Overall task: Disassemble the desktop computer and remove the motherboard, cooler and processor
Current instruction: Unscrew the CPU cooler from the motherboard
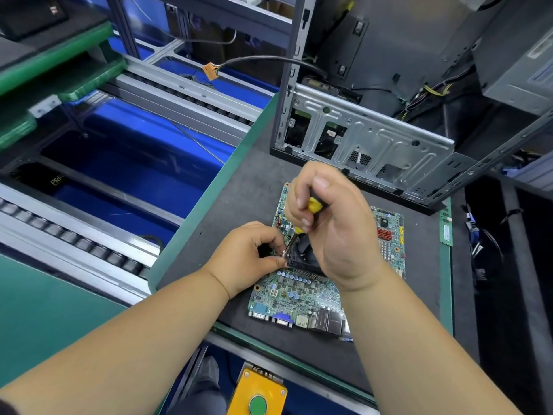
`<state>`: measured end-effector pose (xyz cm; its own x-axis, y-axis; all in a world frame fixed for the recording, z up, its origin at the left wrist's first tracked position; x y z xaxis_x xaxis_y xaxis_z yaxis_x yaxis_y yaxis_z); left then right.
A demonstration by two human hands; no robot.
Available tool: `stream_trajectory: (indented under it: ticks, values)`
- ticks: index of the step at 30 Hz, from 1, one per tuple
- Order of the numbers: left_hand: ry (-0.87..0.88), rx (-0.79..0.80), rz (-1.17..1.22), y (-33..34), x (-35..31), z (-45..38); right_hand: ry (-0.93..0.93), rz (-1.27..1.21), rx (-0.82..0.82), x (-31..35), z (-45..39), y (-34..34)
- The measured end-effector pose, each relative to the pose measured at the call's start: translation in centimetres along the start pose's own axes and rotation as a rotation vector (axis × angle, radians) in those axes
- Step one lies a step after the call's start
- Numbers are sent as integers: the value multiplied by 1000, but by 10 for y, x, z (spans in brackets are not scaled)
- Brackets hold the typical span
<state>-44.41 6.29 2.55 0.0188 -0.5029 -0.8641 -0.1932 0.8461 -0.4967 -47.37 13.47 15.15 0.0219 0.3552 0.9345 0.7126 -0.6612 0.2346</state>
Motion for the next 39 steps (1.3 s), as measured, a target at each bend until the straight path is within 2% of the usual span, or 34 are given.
stream_trajectory:
  ticks: [3, 6, 14, 17, 19, 21, 25, 28, 32, 36, 39]
  values:
    - [-18, -6, 14, 0, 1, 0, 81, 63, 50, -6, 3, 12]
    - [-29, 3, 9, 0, 1, 0, 101, 83, -8, 0, 0, 7]
    - [-41, 14, 15, -1, 0, 1, -1, 64, -98, 1, 3, 6]
    - [-35, -2, 22, -2, 0, 1, -5, -48, 3, -1, -1, 11]
    - [-28, -6, 38, -2, 0, 2, 47, -65, 144, -4, -4, 22]
    - [-30, -10, 42, -1, 1, 1, 105, -85, 215, -5, -5, 27]
    - [-20, -3, 3, -1, 1, 0, 172, -42, 94, -5, 2, 12]
    - [-17, 14, -14, 2, 2, 1, 146, 101, 6, -3, 17, 8]
    - [8, 20, -72, 4, 2, 0, 81, 139, -64, -3, 23, 23]
    - [41, 33, -123, 7, -1, -2, 59, 196, -118, -12, 16, 31]
    - [4, 54, -81, 6, 4, -2, 101, 145, -63, -11, 3, 25]
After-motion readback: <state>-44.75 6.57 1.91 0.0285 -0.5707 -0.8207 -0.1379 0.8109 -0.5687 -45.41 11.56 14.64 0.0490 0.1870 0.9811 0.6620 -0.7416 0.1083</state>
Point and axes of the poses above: each hand's wrist, its own z-axis away from the middle knuckle, its own y-axis out of the palm, x = y × z, the point moved 10 cm from there along -z, towards the middle knuckle, and after that the axes turned 4 degrees about -y, right-handed, at the moved point
